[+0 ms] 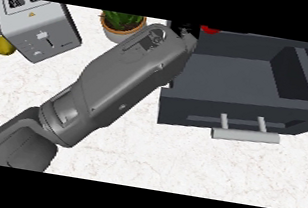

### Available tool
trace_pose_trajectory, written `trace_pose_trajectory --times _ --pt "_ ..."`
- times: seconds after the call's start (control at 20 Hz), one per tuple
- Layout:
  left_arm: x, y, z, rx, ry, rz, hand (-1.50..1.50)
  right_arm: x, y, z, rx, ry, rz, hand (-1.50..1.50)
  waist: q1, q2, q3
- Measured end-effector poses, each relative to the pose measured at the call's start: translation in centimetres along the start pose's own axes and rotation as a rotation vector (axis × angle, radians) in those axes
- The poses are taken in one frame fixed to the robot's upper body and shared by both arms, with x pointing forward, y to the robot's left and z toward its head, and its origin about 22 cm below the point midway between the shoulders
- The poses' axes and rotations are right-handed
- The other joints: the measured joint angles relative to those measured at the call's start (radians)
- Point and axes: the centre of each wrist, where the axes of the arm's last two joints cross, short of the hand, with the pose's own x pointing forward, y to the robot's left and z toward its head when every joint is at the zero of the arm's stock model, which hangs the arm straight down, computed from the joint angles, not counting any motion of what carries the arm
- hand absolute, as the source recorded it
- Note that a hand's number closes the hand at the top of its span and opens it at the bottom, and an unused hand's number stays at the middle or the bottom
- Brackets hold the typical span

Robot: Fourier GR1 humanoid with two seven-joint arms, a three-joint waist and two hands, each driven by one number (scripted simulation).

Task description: Pick up the can, place it into the drawer and close the drawer

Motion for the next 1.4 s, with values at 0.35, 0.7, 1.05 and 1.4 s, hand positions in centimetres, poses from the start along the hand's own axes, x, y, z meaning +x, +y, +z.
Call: trace_pose_trajectory --times 0.35,0.7,1.05,1.4 --pt "-1.2 0.2 -0.4 0.028 0.024 -0.052 -1.5 0.2 0.7 0.1 0.008 -0.004 -0.005 -1.5 -0.014 0.003 0.0" --pt "-2.3 0.4 -0.4 0.08 0.037 -0.089 -1.5 0.0 0.4 -0.3 0.013 0.005 -0.006 -1.5 -0.021 0.006 0.001" --pt "-2.9 0.6 -0.4 0.114 0.036 -0.091 -1.5 0.1 0.0 -0.2 0.018 0.005 0.005 -1.5 -0.024 0.007 0.0" --pt "-3.8 1.0 -0.3 0.123 0.017 -0.072 -1.5 0.8 0.2 -0.8 0.024 -0.064 0.064 -1.5 -0.022 0.008 0.0"
